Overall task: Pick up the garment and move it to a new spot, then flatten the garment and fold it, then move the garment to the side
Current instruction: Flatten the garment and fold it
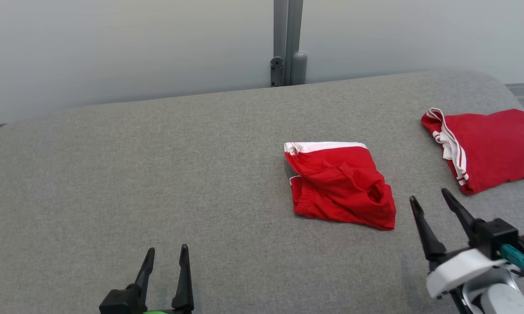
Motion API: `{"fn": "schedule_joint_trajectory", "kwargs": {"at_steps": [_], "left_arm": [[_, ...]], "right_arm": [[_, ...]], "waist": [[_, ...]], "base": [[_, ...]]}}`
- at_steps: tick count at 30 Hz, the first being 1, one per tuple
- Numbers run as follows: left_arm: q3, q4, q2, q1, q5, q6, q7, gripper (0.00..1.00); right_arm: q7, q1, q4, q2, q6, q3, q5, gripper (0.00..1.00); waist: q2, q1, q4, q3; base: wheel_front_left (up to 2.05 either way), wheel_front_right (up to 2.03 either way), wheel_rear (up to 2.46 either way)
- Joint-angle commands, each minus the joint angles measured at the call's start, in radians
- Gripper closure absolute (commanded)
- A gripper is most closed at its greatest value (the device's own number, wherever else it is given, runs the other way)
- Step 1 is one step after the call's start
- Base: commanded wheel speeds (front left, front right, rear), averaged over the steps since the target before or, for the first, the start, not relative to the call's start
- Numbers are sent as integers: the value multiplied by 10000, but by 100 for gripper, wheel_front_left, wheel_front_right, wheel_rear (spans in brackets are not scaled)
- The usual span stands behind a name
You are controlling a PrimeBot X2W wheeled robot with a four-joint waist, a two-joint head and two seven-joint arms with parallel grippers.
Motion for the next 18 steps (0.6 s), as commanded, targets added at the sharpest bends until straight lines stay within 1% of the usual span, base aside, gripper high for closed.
{"fn": "schedule_joint_trajectory", "kwargs": {"at_steps": [1, 2, 3, 6, 10, 14, 15, 16, 17, 18], "left_arm": [[184, -98, -42, 187, 167, -76, -19, 0], [418, -200, -82, 255, 287, -130, -19, 0], [494, -195, -95, 315, 316, -155, -18, 0], [774, -197, -132, 380, 415, -250, -10, 0], [959, -186, -173, 435, 533, -403, -10, 0], [1046, -202, -184, 411, 664, -492, -10, 0], [1050, -229, -185, 372, 654, -511, -10, 0], [1038, -249, -187, 325, 636, -522, -10, 0], [1020, -278, -187, 263, 629, -529, -10, 0], [992, -300, -188, 205, 627, -548, -10, 0]], "right_arm": [[-22, 347, -254, -23, -10, -373, -18, 0], [-22, 900, -378, -29, -10, -984, -18, 0], [-22, 1115, -335, 36, -10, -1290, 14, 0], [-23, 1489, -290, 189, -10, -1865, -48, 0], [-24, 1698, -351, 365, -10, -2199, -164, 0], [-24, 1418, -532, 405, -10, -2154, -135, 0], [-24, 1310, -565, 373, -10, -2095, -44, 55], [-24, 1196, -582, 285, -10, -1994, -13, 95], [-24, 1055, -541, 185, -10, -1865, 59, 100], [-25, 909, -455, 99, -10, -1758, 128, 100]], "waist": [[-1, 0, -255, -214], [-1, 0, -247, -225], [-1, 0, -232, -233], [-1, 0, -159, -212], [-1, 0, -81, -181], [-1, 0, 34, -126], [-1, 0, 86, -101], [-1, 0, 137, -63], [-1, 0, 201, -10], [-1, 0, 271, 48]], "base": [[0, 0, 0], [0, 0, 0], [0, 0, 0], [0, 0, 0], [0, 0, 0], [0, 0, 0], [0, 0, 0], [0, 0, 0], [0, 0, 0], [0, 0, 0]]}}
